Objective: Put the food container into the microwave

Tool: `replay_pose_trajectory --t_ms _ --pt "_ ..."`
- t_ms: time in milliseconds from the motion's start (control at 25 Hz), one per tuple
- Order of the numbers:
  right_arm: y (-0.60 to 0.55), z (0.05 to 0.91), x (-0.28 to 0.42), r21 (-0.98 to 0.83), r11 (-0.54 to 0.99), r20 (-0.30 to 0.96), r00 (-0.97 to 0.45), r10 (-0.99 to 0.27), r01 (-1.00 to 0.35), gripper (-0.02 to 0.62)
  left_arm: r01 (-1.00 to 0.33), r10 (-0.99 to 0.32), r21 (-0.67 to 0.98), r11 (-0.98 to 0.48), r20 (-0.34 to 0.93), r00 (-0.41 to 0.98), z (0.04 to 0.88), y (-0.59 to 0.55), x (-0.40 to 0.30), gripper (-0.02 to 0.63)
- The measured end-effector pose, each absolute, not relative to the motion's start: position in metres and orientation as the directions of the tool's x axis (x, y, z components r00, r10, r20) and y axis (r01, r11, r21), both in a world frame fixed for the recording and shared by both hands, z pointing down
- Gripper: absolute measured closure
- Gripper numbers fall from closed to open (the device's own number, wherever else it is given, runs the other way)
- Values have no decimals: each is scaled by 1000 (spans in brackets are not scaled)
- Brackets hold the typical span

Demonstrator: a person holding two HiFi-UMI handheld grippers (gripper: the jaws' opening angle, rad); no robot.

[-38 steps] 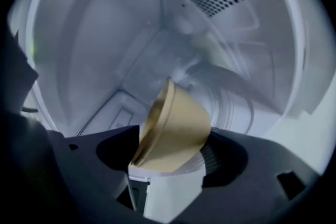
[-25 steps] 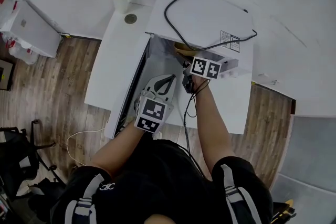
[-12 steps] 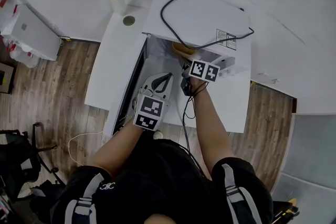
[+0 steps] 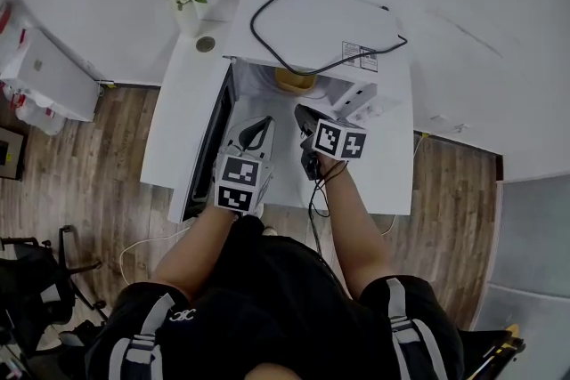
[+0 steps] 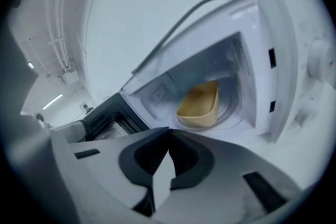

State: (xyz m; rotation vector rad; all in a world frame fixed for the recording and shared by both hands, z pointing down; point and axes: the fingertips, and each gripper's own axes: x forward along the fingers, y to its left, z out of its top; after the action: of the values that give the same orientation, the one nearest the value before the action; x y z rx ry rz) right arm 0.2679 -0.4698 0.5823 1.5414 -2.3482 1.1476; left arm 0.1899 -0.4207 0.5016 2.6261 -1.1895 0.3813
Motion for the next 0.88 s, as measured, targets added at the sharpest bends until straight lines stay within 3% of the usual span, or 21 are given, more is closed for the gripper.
replay_pose_trajectory --t_ms 240,520,880 --pt "-435 514 287 -381 277 309 -404 -861 -882 595 -753 -703 86 -652 301 644 486 -407 205 597" --pt "-395 455 310 -120 236 138 -251 -958 -964 595 -731 -699 63 -679 248 671 470 -392 231 597" --pt "-374 437 328 -95 138 71 -145 -987 -986 597 -714 -691 51 -698 212 691 455 -390 245 597"
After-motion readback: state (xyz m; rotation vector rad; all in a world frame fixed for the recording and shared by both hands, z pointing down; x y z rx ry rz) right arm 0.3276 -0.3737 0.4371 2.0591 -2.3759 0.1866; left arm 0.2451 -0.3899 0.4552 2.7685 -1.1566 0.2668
